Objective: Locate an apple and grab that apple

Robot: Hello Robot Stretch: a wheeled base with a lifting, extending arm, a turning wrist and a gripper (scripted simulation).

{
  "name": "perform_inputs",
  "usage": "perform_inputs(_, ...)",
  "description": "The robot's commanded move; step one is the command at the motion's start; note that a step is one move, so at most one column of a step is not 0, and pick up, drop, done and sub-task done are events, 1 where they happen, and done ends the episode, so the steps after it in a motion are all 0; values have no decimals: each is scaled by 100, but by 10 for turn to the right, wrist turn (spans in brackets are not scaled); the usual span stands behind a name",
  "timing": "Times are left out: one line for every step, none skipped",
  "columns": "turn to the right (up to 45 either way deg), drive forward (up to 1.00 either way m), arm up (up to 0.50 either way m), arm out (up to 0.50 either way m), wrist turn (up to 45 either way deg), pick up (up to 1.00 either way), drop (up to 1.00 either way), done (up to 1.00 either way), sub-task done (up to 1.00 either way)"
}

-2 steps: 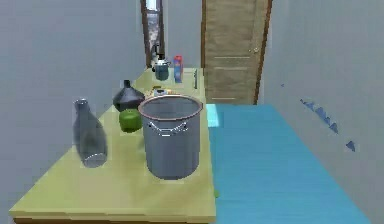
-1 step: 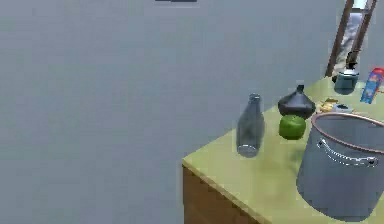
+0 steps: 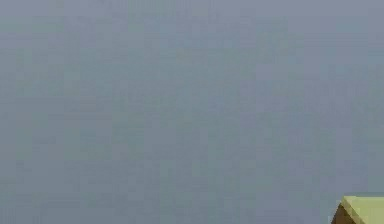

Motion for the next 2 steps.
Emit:
perform_inputs(-150,0,0,0,0,0,0,0,0)
perform_inputs(450,0,0,0,0,0,0,0,0)
